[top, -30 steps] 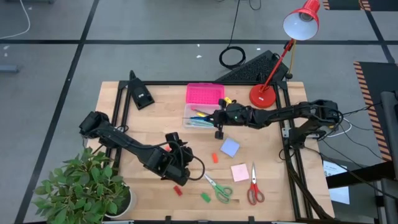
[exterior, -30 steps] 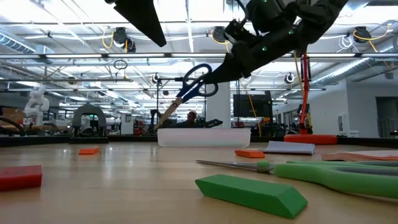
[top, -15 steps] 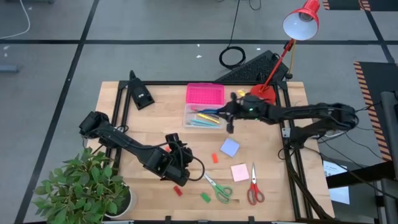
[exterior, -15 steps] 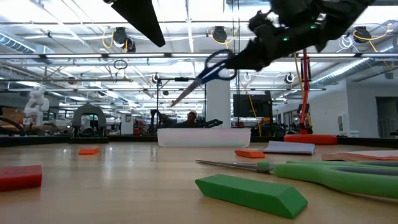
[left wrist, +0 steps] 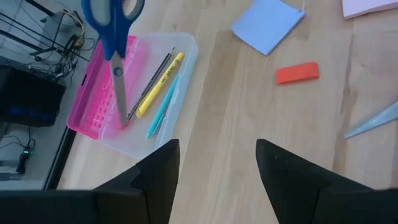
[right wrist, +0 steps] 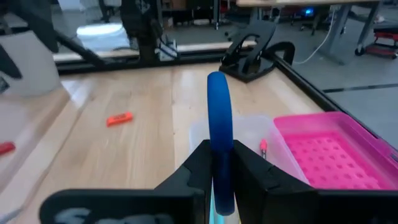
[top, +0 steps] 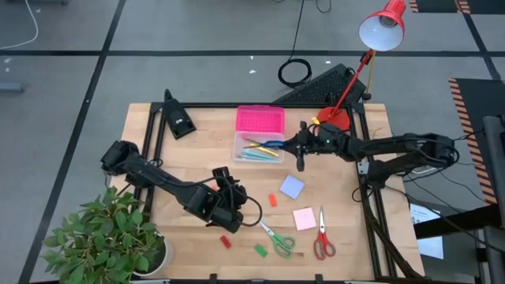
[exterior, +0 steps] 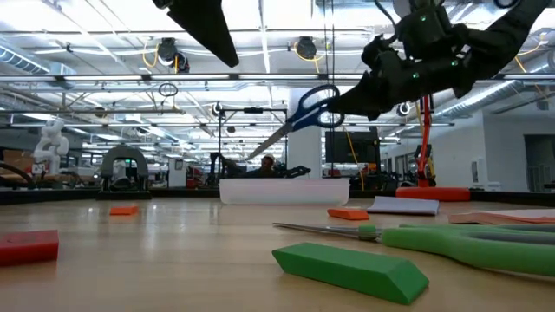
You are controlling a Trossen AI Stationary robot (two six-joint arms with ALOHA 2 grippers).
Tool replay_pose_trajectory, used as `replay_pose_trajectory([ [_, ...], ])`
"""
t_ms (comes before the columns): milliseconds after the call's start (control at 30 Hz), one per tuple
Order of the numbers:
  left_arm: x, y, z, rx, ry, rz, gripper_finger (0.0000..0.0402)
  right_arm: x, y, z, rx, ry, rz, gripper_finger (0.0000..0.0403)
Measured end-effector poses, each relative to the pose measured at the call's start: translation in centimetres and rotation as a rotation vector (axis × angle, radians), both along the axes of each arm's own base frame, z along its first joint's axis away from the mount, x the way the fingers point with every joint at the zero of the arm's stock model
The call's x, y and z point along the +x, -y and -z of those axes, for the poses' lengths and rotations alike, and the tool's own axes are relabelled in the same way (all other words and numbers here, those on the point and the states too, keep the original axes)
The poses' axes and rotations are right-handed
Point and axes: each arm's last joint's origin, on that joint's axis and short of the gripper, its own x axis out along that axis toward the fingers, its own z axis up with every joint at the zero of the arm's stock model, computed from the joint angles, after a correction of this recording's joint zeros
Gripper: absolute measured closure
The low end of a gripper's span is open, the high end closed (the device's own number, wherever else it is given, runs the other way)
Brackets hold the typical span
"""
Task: Pack school essentials
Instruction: Put the blue scissors into the supply box
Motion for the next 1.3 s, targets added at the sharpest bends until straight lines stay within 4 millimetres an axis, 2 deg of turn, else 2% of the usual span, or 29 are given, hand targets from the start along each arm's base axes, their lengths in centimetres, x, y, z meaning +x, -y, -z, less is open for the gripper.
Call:
replay_pose_trajectory([
  [467, 1.0, -1.3, -0.1, 0.018, 0.001, 0.018, 0.0186, 2.1, 0.8, 4.0, 0.061, -0.018, 0.017, 0.0368],
  [767, 1.2, -1.3, -0.2, 0.001, 0.014, 0.026, 0.0186, 2.7, 1.0, 5.0, 0.08, 0.004, 0.023, 0.0365],
  [967, 1.4, -1.1, -0.3, -0.016, 0.019, 0.058, 0.0186, 3.2, 1.2, 5.6, 0.087, -0.016, 0.028, 0.0351],
  [1300, 1.4, -1.1, -0.2, -0.019, 0.02, 0.055, 0.0186, 3.1, 1.8, 5.7, 0.105, -0.023, 0.078, 0.0326],
])
